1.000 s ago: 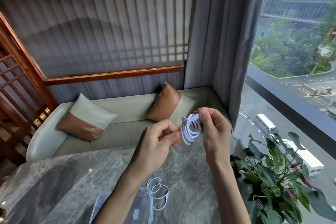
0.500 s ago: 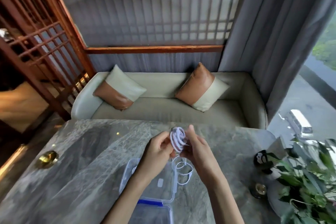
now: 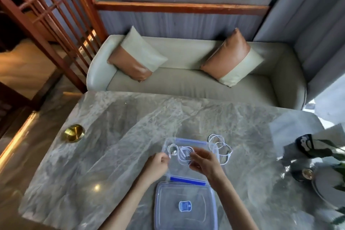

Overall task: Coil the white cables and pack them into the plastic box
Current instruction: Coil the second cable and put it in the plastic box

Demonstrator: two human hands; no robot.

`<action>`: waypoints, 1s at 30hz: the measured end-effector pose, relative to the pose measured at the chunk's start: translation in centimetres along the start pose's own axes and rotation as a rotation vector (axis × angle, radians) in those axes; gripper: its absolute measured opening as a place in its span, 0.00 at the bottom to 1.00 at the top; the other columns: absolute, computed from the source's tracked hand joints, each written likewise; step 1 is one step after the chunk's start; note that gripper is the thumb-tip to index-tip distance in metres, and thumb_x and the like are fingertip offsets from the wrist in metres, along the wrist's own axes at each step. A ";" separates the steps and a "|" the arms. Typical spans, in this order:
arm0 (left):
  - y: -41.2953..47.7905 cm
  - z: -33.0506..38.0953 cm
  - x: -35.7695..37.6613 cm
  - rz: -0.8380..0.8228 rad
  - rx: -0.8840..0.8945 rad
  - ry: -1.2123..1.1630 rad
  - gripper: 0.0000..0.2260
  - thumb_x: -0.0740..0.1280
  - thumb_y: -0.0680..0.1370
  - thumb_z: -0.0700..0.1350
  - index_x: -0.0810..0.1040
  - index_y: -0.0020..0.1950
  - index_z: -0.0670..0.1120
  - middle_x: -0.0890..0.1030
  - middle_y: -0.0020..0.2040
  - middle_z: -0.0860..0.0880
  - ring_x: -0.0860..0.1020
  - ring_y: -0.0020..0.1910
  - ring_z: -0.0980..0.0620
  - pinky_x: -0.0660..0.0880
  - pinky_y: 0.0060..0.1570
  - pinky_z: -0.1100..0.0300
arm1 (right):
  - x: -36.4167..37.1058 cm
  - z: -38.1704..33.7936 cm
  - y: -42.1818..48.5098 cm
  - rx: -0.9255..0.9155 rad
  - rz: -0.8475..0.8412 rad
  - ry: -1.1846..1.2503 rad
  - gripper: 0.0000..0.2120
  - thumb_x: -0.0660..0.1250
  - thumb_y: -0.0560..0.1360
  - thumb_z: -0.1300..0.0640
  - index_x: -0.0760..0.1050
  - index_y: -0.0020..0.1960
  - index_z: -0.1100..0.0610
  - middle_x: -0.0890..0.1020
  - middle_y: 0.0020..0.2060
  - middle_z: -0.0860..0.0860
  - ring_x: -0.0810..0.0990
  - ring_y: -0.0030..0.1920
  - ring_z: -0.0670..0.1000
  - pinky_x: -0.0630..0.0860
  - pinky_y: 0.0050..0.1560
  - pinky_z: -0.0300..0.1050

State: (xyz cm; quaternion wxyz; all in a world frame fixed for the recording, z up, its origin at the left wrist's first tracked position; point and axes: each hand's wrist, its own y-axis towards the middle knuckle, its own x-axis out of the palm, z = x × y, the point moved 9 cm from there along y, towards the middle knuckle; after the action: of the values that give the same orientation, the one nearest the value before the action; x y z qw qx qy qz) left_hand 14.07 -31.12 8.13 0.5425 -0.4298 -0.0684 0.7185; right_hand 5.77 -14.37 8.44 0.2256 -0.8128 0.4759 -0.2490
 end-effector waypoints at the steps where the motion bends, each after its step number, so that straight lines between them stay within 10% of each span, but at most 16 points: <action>1: 1.1 -1.9 0.4 0.003 -0.034 0.036 0.12 0.59 0.77 0.39 0.80 0.55 0.45 0.84 0.53 0.46 0.80 0.54 0.47 0.74 0.55 0.57 | -0.5 1.3 1.1 0.015 0.067 0.013 0.08 0.64 0.80 0.66 0.82 0.53 0.62 0.77 0.35 0.55 0.74 0.32 0.45 0.77 0.37 0.37; 9: 8.0 -10.4 5.3 -0.077 -0.209 0.104 0.29 0.57 0.82 0.47 0.48 0.79 0.43 0.59 0.77 0.38 0.62 0.74 0.39 0.62 0.70 0.53 | -4.0 11.1 10.0 0.281 0.497 -0.010 0.13 0.64 0.77 0.72 0.76 0.61 0.72 0.75 0.32 0.57 0.70 0.29 0.51 0.74 0.22 0.35; 16: 9.7 -12.2 7.3 -0.140 -0.251 -0.100 0.19 0.60 0.82 0.42 0.65 0.73 0.40 0.74 0.69 0.38 0.74 0.67 0.43 0.69 0.65 0.56 | -3.4 14.5 13.9 0.311 0.579 0.137 0.16 0.67 0.75 0.72 0.75 0.62 0.70 0.78 0.36 0.57 0.75 0.34 0.51 0.78 0.28 0.33; 23: 10.1 -12.6 7.3 -0.210 -0.279 -0.121 0.16 0.61 0.81 0.43 0.69 0.68 0.42 0.77 0.62 0.41 0.76 0.59 0.46 0.69 0.57 0.59 | -4.4 14.1 14.3 0.320 0.662 -0.282 0.18 0.68 0.77 0.51 0.78 0.66 0.53 0.84 0.57 0.59 0.83 0.56 0.63 0.78 0.61 0.61; 28: 10.3 -12.3 7.3 -0.236 -0.349 -0.037 0.11 0.59 0.80 0.41 0.69 0.61 0.39 0.76 0.59 0.37 0.76 0.55 0.43 0.67 0.49 0.59 | -3.8 13.7 14.6 0.270 0.491 -0.169 0.22 0.67 0.79 0.58 0.71 0.72 0.59 0.83 0.56 0.61 0.83 0.46 0.57 0.81 0.56 0.58; 30: 10.5 -11.8 7.2 -0.255 -0.377 -0.028 0.19 0.60 0.78 0.41 0.65 0.68 0.39 0.73 0.68 0.39 0.74 0.62 0.43 0.71 0.61 0.53 | -4.4 12.9 14.2 0.263 0.418 -0.141 0.23 0.66 0.79 0.61 0.68 0.73 0.62 0.82 0.54 0.64 0.81 0.44 0.55 0.82 0.52 0.56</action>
State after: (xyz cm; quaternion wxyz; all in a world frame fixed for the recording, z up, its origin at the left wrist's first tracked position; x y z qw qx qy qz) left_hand 14.36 -33.64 -9.08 0.5380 -0.5015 -0.2630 0.6244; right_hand 2.51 -15.10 -10.90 0.4084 -0.6758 0.5804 -0.1993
